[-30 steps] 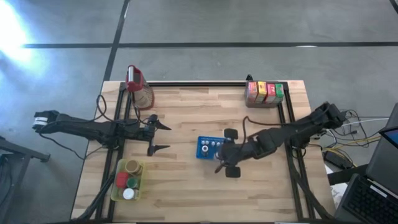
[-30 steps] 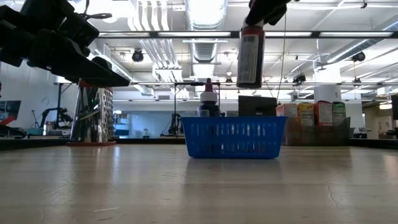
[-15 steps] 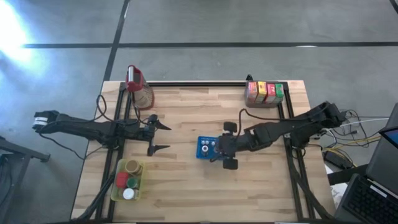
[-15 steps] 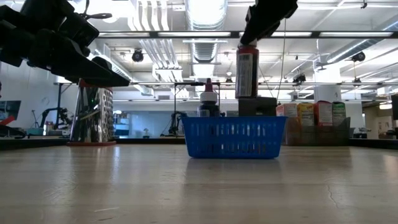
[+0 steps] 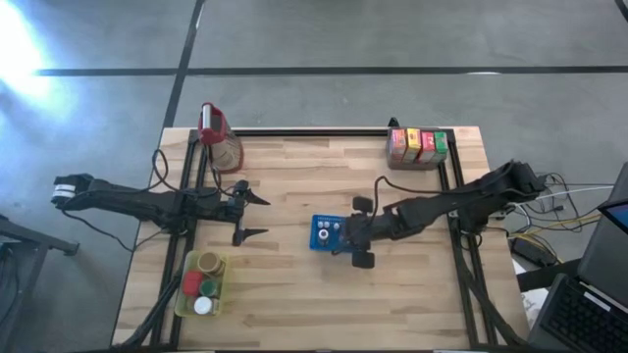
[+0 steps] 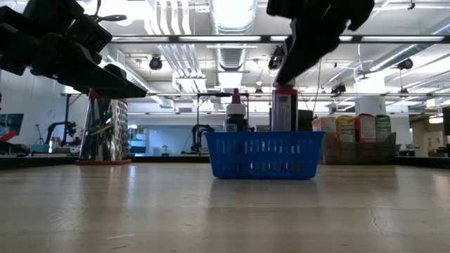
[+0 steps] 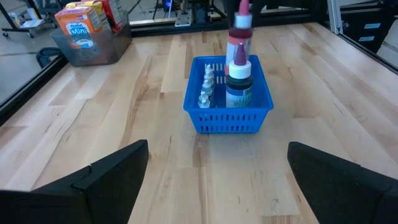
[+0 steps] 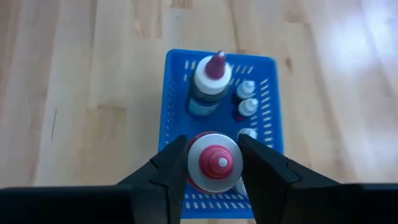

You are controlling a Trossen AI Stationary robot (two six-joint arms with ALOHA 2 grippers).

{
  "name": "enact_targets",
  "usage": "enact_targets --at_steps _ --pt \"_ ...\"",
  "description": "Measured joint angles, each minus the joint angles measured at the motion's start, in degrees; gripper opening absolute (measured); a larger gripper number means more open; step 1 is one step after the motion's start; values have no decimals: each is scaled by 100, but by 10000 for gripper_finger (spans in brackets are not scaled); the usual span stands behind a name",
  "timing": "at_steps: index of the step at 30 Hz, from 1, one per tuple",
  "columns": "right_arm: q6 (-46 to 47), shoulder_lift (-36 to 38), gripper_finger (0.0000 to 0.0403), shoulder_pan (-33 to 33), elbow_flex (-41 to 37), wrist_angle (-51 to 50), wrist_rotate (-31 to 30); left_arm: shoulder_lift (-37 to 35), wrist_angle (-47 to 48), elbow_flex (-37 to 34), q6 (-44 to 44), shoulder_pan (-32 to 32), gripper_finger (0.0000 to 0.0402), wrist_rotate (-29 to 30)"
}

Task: Pick & Place Kitchen Items
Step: Put the large pink food coloring bottle into the blue bin

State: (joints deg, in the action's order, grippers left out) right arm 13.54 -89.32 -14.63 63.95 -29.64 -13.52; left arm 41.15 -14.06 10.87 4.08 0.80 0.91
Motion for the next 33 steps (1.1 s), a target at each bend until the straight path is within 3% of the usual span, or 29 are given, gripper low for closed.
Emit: enact_targets --at_steps 10,17,26,33 --pt "162 0 112 280 -736 800 274 0 0 2 0 -2 390 0" --pt "238 0 137 386 -1072 1290 509 0 0 2 0 0 389 2" --pt "391 0 125 382 -1091 1288 503 0 0 1 0 -2 390 2" --pt "358 0 154 380 -1089 1267 503 0 0 0 0 -1 390 1"
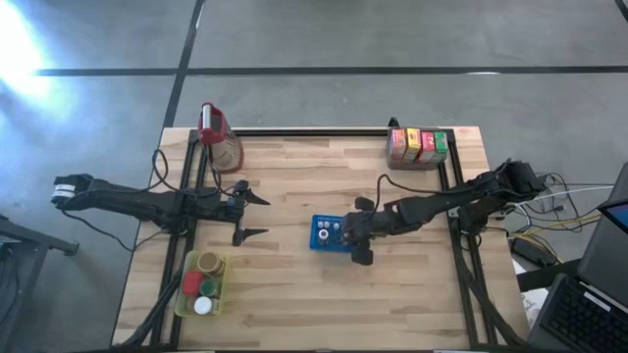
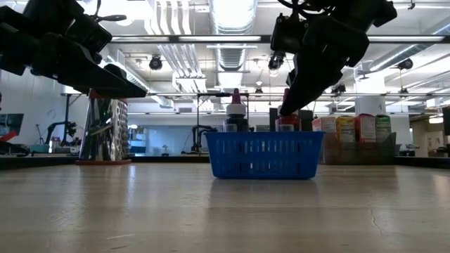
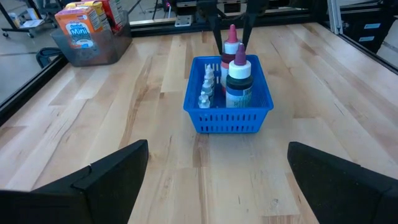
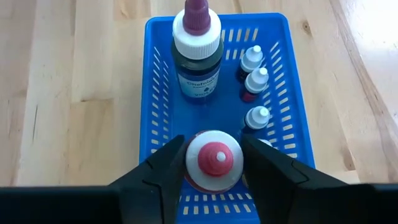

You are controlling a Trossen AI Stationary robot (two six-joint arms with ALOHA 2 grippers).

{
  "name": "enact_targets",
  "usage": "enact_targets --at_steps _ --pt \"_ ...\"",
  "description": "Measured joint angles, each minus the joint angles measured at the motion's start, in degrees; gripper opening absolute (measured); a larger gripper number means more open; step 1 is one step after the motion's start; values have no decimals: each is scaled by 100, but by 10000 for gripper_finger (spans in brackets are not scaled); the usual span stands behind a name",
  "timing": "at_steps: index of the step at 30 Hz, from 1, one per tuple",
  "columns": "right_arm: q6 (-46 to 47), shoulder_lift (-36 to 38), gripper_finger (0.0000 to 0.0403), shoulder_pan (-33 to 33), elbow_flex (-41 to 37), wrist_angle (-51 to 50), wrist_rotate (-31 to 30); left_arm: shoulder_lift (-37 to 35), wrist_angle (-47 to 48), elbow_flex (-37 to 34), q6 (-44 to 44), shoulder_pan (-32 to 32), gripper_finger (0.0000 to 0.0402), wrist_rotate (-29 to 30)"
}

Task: Pick & Place Kitchen Items
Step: Put the large pink food coloring bottle into the blue bin, then return to Home Position

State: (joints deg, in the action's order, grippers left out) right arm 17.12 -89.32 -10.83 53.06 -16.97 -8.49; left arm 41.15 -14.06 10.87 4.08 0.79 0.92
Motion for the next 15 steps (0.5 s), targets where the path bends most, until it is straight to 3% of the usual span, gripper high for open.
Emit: enact_targets --at_steps 15 --pt "134 0 218 -2 4 -4 -2 0 0 0 0 1 390 1"
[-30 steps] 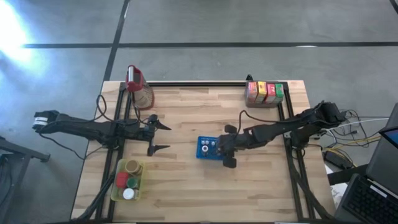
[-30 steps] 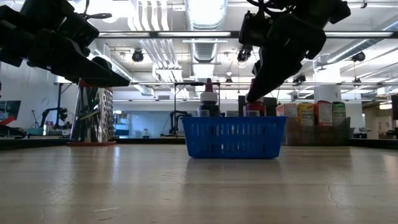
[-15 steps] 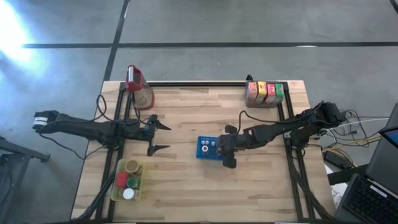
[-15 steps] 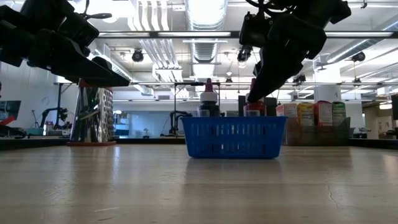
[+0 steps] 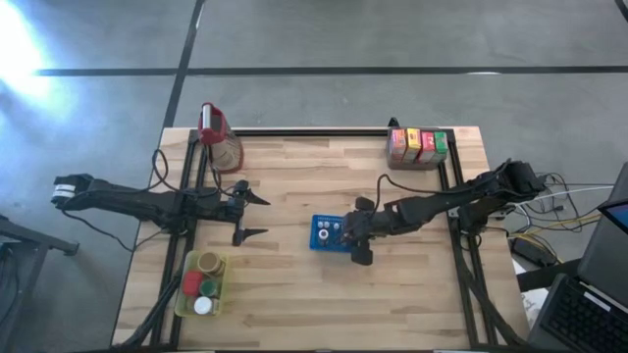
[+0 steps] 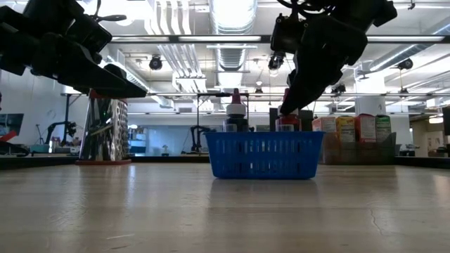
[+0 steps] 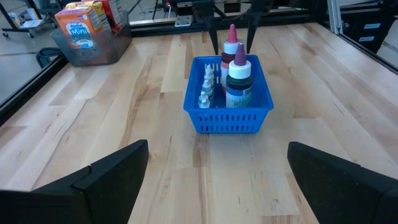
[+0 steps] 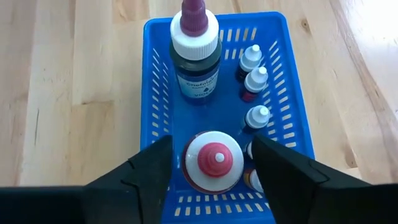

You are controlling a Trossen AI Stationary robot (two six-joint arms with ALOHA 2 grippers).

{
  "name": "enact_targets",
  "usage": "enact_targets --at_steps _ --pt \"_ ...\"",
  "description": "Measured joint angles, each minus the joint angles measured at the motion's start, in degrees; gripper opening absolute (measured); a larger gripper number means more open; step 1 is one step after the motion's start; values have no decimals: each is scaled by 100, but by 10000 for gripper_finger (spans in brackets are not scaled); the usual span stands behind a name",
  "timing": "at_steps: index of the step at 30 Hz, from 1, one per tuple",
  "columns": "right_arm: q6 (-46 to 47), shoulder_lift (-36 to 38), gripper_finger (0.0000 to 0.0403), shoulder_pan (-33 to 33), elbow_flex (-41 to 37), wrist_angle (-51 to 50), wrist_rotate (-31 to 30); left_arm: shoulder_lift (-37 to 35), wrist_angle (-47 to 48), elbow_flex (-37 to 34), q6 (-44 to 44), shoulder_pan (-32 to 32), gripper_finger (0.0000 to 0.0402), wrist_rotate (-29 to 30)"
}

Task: Pick & Place Kitchen Items
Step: Return to Home Position

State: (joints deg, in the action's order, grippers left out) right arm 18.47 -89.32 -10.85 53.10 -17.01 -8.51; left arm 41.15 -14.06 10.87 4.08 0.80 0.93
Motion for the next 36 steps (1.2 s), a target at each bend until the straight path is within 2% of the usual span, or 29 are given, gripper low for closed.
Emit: enact_targets --at_steps 7,13,19,24,29,36 --pt "-1 20 272 0 67 -175 9 0 0 0 1 0 389 -2" --pt "-67 115 309 0 734 -1381 21 -2 0 1 0 -2 389 0" --pt "-235 524 336 -117 1477 -2444 -4 1 9 1 1 -2 389 -1" --pt "-217 1326 355 -260 1572 -2606 -54 16 42 0 -1 -2 389 -2" --pt "-204 2398 364 -291 1241 -2557 -113 22 44 1 1 -1 389 -1" --pt "-219 3929 355 -289 255 -2034 -1281 22 44 1 1 -1 389 -1"
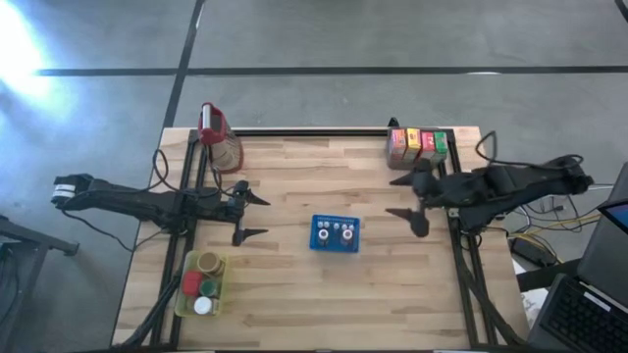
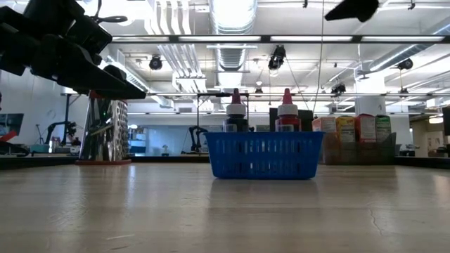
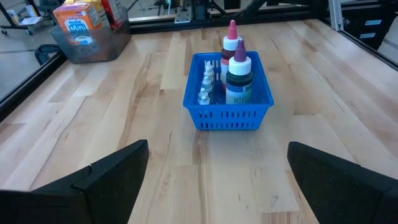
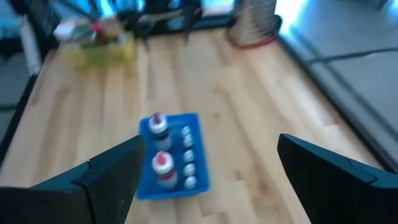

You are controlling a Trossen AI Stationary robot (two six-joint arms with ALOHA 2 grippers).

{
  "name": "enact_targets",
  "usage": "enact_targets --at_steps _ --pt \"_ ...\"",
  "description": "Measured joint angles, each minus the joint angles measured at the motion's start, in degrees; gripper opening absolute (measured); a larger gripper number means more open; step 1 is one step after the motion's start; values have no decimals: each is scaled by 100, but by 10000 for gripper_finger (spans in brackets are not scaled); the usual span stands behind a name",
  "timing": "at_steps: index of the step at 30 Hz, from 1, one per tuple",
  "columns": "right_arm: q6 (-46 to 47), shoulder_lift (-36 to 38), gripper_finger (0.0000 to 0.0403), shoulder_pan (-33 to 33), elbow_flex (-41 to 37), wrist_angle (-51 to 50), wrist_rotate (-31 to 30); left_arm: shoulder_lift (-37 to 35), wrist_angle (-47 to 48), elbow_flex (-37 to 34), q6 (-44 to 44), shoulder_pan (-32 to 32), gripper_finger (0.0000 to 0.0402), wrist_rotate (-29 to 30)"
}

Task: Pick & Place Kitchen Items
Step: Return to Home Position

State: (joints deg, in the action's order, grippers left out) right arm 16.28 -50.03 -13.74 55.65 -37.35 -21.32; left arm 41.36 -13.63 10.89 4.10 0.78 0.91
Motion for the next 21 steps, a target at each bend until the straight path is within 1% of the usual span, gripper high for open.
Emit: enact_targets --at_steps 2,4,9,12,17,21 --pt "-81 380 349 0 -400 299 -164 0 -2 0 -1 1 389 0" --pt "-239 721 343 2 -862 829 -187 0 0 -1 -2 1 390 0" --pt "-718 1375 327 4 -2000 1802 -184 0 -2 -1 0 1 390 0" --pt "-941 1720 317 7 -2663 2318 -309 0 -2 -1 -2 -1 389 1" --pt "-1007 2268 300 13 -3534 2697 -616 0 -2 -1 0 0 389 1" --pt "-865 2862 287 13 -3970 2751 -854 0 -2 0 -2 0 390 1"
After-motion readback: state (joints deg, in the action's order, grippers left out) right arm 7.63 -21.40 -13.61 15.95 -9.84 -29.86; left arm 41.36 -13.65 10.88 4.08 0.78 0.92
